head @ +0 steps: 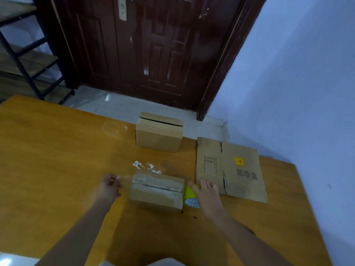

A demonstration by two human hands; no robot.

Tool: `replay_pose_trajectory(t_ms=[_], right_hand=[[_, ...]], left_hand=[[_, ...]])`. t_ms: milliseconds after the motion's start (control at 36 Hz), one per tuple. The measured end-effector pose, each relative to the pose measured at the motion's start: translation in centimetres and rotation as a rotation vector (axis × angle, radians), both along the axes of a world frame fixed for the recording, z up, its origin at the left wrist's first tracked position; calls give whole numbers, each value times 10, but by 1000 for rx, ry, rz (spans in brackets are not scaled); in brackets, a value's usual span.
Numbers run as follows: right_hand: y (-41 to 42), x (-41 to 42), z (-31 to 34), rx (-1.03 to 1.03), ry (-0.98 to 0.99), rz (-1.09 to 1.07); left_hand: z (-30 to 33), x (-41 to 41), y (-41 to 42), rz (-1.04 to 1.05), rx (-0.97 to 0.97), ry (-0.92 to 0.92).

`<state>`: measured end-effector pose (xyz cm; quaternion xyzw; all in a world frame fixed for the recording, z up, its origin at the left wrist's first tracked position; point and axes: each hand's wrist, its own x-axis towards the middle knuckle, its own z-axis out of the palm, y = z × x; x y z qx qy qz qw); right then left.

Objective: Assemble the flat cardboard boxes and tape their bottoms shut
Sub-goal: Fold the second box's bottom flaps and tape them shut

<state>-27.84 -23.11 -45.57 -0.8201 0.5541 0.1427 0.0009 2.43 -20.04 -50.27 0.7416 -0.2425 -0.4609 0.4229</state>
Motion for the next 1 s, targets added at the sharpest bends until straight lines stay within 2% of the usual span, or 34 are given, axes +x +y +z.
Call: replay_pose_trajectory(t_ms=[139, 417, 583, 722, 917, 1000], right_hand=[[4, 2, 7, 111, -3, -12], [4, 8, 7, 117, -5, -50], [4, 10, -4, -48, 20, -49], [8, 10, -9, -11, -7, -77], [19, 11, -1, 58, -85, -170], [23, 10, -5, 30, -85, -146]], left_hand=[[-19, -9, -6, -61, 100, 55], [-23, -13, -7, -143, 171, 191], [-30, -17, -8, -66, 223, 276], [-30, -25, -8, 108, 255, 398], [-25, -27, -15, 142, 240, 355], [-25, -19, -18, 176, 228, 228]])
